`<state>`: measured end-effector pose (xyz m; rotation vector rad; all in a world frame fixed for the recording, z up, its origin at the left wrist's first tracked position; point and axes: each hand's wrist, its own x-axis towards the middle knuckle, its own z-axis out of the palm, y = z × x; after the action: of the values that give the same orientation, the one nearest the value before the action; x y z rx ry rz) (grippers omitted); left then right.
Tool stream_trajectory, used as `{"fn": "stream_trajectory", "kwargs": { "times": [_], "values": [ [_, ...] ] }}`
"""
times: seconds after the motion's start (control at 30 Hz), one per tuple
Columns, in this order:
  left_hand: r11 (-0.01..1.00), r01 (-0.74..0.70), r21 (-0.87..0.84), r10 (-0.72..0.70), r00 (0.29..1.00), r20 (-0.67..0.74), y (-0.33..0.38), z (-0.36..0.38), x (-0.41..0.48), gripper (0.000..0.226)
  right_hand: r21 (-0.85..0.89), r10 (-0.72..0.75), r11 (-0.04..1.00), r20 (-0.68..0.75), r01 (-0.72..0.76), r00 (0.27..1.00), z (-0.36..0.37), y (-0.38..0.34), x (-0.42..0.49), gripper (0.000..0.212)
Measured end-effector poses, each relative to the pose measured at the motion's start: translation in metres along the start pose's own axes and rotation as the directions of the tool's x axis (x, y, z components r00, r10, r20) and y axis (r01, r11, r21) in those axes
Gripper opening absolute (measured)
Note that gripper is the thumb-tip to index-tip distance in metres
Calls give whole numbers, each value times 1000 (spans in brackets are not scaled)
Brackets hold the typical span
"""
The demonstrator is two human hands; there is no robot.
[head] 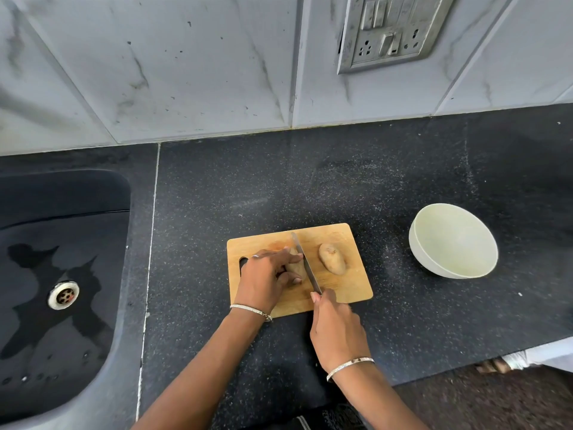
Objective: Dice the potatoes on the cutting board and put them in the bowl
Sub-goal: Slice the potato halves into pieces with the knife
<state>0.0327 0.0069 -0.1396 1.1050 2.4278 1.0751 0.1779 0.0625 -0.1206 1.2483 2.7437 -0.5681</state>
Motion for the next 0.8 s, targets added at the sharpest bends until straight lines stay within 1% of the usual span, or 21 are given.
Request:
{"fn": "stream_trajectory", "kwargs": {
  "times": [0.13, 0.27, 0.5, 0.8],
  "values": [
    [1000, 9, -19, -9, 1000, -2, 0, -1, -1, 36, -65, 33, 997, 2, -33, 999, 4, -4, 1, 39],
    [1000, 6, -11, -6, 1000, -5, 3, -1, -3, 35, -67, 58, 996, 2, -58, 998, 8, -7, 5, 37],
    [999, 23, 30, -24, 1000, 9, 3, 2, -2, 31, -46, 39, 998, 11, -39, 999, 5, -5, 6, 37],
    [995, 54, 79, -56, 998, 26, 7, 1, 0, 32, -61, 62, 996, 38, -59, 997, 7, 5, -18, 41]
  ]
}}
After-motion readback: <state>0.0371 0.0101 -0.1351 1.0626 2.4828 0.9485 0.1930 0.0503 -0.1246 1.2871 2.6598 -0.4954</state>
